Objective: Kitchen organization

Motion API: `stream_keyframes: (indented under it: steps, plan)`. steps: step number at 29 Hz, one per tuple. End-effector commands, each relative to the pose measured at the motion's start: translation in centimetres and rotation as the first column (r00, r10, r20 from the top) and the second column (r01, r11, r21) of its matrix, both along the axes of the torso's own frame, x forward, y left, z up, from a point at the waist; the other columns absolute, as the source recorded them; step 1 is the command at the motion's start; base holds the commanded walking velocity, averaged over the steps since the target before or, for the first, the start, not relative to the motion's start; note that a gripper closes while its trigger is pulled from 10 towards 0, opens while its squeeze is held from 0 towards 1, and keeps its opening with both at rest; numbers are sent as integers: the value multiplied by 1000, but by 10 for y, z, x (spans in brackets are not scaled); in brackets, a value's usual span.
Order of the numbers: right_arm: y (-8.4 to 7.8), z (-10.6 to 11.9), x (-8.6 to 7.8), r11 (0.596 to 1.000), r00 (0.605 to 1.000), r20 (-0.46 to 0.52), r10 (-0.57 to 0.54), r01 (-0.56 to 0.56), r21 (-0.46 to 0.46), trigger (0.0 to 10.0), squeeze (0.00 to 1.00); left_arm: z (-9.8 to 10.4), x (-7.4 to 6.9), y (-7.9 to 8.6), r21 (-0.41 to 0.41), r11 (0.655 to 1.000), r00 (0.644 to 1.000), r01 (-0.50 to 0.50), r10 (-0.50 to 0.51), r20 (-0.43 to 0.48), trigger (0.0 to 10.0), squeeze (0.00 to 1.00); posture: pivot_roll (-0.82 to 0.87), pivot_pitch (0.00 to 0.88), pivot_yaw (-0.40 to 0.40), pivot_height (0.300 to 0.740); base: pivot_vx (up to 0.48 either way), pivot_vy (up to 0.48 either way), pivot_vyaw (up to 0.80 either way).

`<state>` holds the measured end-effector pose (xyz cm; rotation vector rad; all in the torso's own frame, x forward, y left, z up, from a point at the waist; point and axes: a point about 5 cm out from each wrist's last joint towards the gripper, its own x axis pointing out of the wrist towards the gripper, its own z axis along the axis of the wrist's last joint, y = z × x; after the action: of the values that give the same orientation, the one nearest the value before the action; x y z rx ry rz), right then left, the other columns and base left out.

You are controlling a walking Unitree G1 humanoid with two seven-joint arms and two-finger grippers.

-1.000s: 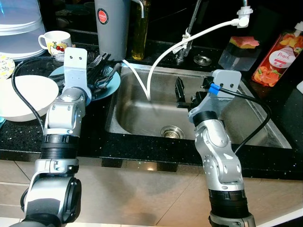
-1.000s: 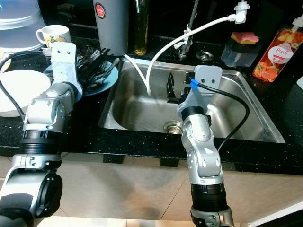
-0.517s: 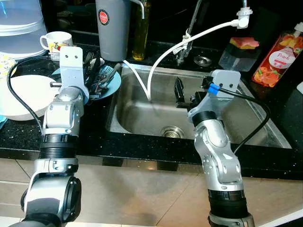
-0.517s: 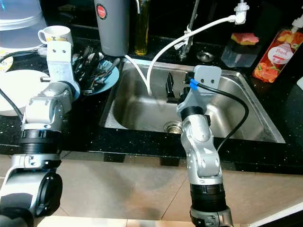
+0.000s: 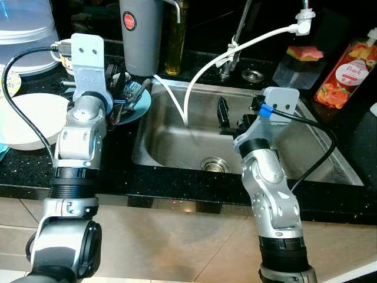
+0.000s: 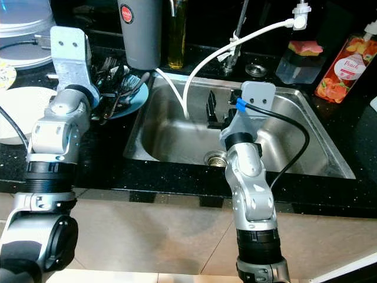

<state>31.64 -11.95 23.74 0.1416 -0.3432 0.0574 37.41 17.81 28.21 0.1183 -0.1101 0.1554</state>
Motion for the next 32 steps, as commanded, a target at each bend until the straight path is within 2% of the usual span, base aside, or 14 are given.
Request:
stream_keyframes:
  steps: [1,3,4,11,12,19,22,23,26,27,28,29,30,32]
  plan:
    - [0,3,-2,1000,1000,6,3,-3,-2,10000,0,-3,1,-5,-10,1000,1000,18,-18,-24,10000,0,239,23,-86,740,0,0,0]
    - [0,3,-2,1000,1000,6,3,-3,-2,10000,0,-12,3,-4,-44,999,996,7,-11,-87,10000,0,238,23,-87,740,0,0,0]
    - [0,3,-2,1000,1000,5,3,-3,-2,10000,0,-17,5,-3,-65,998,993,-6,-2,-115,10000,1000,239,24,-87,740,0,0,0]
    - [2,3,-1,1000,1000,4,8,-8,-4,10000,0,-27,17,-10,-218,976,980,-22,-22,-198,10000,1000,236,22,-88,740,0,0,0]
    - [2,3,-1,1000,1000,4,8,-8,-4,10000,0,-27,17,-10,-221,975,979,-28,-18,-204,10000,55,235,22,-87,740,0,0,0]
    - [1,4,-2,1000,1000,7,6,-6,-4,10000,0,-31,24,-9,-269,961,969,-59,-9,-247,10000,0,231,21,-84,740,0,0,0]
    - [1,4,-2,1000,1000,6,5,-5,-4,10000,0,-39,25,-6,-300,950,955,-87,-6,-297,7569,0,229,19,-82,740,0,0,0]
    - [1,4,-2,1000,1000,7,5,-5,-4,10000,0,-41,25,-5,-301,949,952,-96,0,-306,7569,0,229,19,-82,740,0,0,0]
    - [1,4,-2,1000,1000,7,3,-3,-4,10000,0,-45,25,-2,-323,938,942,-124,9,-336,9647,0,232,19,-84,740,0,0,0]
    - [1,4,-2,1000,1000,7,3,-3,-4,10000,0,-48,26,-1,-339,931,937,-137,11,-349,8471,0,232,19,-84,740,0,0,0]
    - [1,4,-1,1000,1000,7,5,-5,-5,10000,0,-50,26,-1,-379,913,931,-149,0,-365,1686,0,233,18,-85,740,0,0,0]
    - [1,4,-1,1000,1000,7,6,-6,-5,10000,0,-51,26,-1,-390,908,930,-151,-3,-368,1686,0,233,18,-85,740,0,0,0]
    - [1,4,-1,1000,1000,8,6,-6,-5,10000,0,-51,26,-1,-408,900,928,-153,-11,-372,0,0,233,18,-86,740,0,0,0]
    - [1,4,-1,1000,1000,8,7,-7,-5,10000,0,-51,27,-2,-426,891,926,-155,-19,-377,0,0,233,18,-86,740,0,0,0]
